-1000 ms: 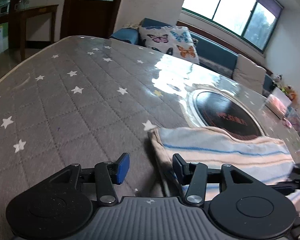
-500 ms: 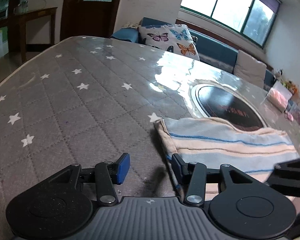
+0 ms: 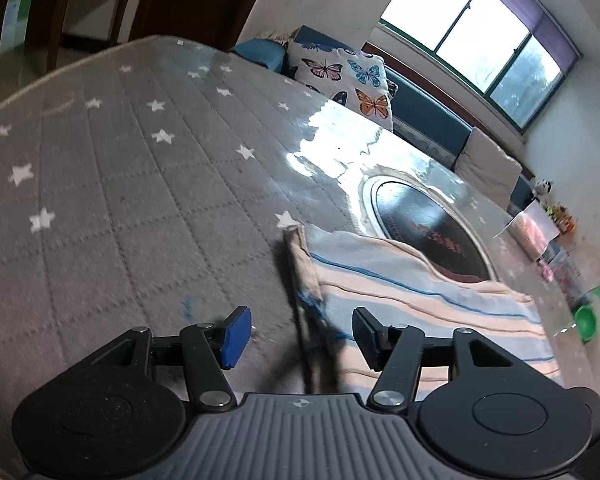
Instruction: Fold clothes
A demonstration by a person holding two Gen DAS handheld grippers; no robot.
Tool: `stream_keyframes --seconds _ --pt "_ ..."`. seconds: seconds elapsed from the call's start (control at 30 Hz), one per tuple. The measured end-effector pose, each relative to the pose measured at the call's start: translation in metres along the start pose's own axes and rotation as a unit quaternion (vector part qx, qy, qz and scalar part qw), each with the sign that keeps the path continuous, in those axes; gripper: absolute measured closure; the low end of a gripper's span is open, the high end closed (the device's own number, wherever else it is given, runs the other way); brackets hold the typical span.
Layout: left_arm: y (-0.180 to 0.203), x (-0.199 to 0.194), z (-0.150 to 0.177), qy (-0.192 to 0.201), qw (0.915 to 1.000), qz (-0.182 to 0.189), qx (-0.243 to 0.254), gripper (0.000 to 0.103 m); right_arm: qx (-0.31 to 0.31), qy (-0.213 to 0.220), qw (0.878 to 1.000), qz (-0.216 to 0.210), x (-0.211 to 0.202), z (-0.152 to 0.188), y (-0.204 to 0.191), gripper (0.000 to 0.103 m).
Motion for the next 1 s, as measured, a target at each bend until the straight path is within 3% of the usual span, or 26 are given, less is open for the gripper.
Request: stream_keyframes --seconds 0.1,0.3,0.4,0.53,0.7,0.83,1.0 --pt "0.003 0.0 0.004 -0.012 0.9996 0.0 -0.027 0.042 0.026 0.017 1.0 -0.004 -0.013 -0.009 0.008 0.095" --pt "0.004 0.003 0.011 -0.036 0.9939 0.007 -0.104 0.041 0.056 0.05 0.997 -0.007 -0.035 -0.026 0.024 0.096" --pt "0.009 0.007 0.013 -0.045 0.9901 0.028 -0.13 0.044 0.069 0.062 0.996 -0.011 -0.044 -0.029 0.028 0.097" --pt "0.013 0.016 0.018 -0.056 0.9855 0.046 -0.153 0.082 0.077 0.067 0.995 -0.018 -0.048 -0.027 0.028 0.097" --pt "0.015 0.015 0.017 -0.052 0.9882 0.049 -0.135 0.089 0.111 0.071 0.991 -0.012 -0.061 -0.018 0.047 0.093" --pt "0.013 0.016 0.018 -0.053 0.9881 0.047 -0.136 0.089 0.141 0.076 0.987 0.032 -0.074 -0.007 0.086 0.093" --pt "0.018 0.013 0.015 -0.048 0.989 0.049 -0.131 0.089 0.163 0.048 0.974 0.149 -0.068 0.027 0.16 0.093"
Point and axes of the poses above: each gripper's, at about its wrist camera, not at the fingertips, and x roughly the way its jaws point, y to its right, z to its underside, the point moved 9 cm from there along x, roughly the way its jaws point, and after that the axes turned 13 degrees about y, right-handed, at the moved point
